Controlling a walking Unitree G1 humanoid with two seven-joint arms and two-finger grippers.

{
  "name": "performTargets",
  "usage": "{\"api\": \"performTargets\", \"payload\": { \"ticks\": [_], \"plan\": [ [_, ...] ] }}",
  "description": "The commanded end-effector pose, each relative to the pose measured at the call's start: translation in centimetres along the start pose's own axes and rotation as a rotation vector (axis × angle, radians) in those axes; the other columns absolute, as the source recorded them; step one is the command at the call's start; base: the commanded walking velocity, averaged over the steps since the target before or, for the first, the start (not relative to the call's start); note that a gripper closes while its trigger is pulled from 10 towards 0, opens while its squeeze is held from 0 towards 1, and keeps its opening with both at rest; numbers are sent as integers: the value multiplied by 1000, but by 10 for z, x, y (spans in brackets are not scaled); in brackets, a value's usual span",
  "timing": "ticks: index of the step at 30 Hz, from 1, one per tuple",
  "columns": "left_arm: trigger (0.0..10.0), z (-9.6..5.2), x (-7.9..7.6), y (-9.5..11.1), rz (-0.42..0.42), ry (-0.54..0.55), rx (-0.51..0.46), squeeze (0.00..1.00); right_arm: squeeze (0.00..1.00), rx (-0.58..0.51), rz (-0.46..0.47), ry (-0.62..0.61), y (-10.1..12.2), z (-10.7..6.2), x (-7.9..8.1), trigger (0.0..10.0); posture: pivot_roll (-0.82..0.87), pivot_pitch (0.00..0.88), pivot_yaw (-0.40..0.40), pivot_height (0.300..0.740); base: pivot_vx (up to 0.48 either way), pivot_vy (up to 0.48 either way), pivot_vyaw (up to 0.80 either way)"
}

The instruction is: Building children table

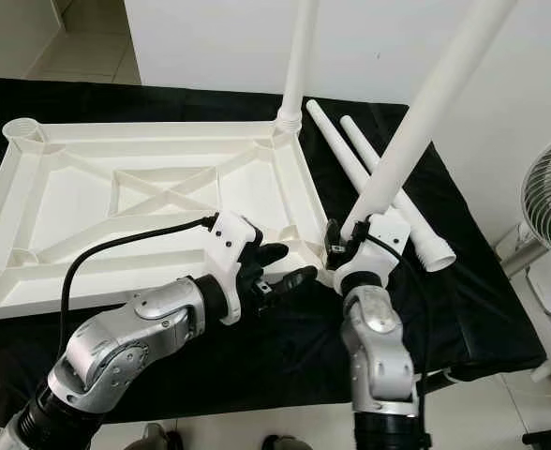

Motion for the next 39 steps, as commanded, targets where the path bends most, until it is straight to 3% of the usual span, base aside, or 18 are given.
{"api": "performTargets", "payload": {
  "ticks": [1,6,11,12,13,26,27,39],
  "plan": [
    [10000,1,-5,-6,-7,-64,24,0,0,30,-9,-44,-6,-3,-5,10000,-30,134,-76,740,0,0,0],
    [10000,1,-5,-7,-8,-59,24,0,0,63,23,-67,-6,-9,11,10000,-24,136,-79,740,0,0,0],
    [10000,1,-4,-7,-8,-57,23,0,0,52,5,-63,-4,-8,9,10000,-21,133,-78,740,0,0,0],
    [10000,1,-4,-6,-8,-57,22,0,180,46,4,-59,-4,-6,7,10000,-23,131,-77,740,0,0,0],
    [10000,1,-4,-6,-7,-58,21,0,1000,37,3,-49,-3,-5,5,10000,-23,131,-77,740,0,0,0],
    [10000,2,-3,-4,-6,-57,15,0,1000,-48,-4,117,3,5,-3,10000,-24,127,-75,740,0,0,0],
    [10000,2,-3,-3,-5,-57,14,0,12,-59,-10,167,3,5,-4,10000,-24,127,-75,740,0,0,0],
    [10000,2,-3,-3,-4,-57,15,0,0,-116,-50,456,0,10,-15,10000,-19,126,-67,740,0,0,0]
  ]
}}
Point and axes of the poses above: a point about 5 cm out from each wrist's last joint towards the gripper, its own z axis pointing out of the wrist towards the gripper, its own y axis along the axis of the wrist's last joint, x = y × z, the point moved 2 cm from there along z, pointing out of the wrist towards the gripper, and after that the axes turned 13 degrees about -z, right-handed, at the moved point
